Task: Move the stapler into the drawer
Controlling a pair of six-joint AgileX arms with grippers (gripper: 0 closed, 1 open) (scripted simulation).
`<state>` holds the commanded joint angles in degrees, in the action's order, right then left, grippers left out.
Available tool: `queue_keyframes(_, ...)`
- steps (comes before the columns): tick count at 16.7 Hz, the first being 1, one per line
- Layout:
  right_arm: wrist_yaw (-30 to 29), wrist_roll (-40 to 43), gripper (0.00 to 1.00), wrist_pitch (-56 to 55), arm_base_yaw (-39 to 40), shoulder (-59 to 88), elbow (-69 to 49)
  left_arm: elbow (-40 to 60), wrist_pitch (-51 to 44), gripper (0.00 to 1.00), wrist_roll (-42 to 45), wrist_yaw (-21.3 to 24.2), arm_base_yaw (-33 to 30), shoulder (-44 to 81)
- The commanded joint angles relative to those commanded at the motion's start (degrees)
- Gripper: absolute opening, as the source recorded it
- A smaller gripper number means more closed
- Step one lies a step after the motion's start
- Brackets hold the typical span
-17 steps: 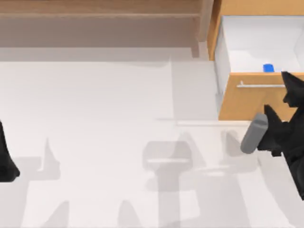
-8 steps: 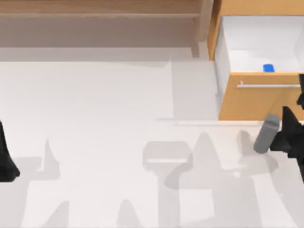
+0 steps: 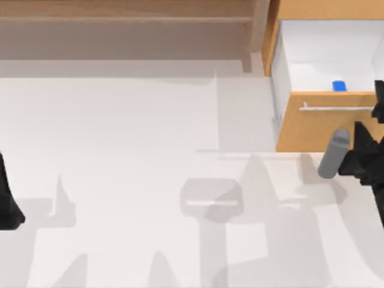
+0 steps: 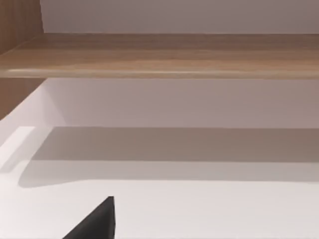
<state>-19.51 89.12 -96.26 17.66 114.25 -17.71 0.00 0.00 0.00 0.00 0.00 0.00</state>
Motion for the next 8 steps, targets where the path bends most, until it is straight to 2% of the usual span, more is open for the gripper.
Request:
queue_keyframes(2, 0.0, 0.0, 1.0, 0.0, 0.0, 0.0, 0.0, 0.0, 0.0, 1.0, 0.0, 0.0, 0.0, 0.0)
queue_keyframes(8, 0.0, 0.0, 0.55, 0.0, 0.0, 0.0, 0.0, 0.0, 0.0, 1.0, 0.0, 0.0, 0.0, 0.0)
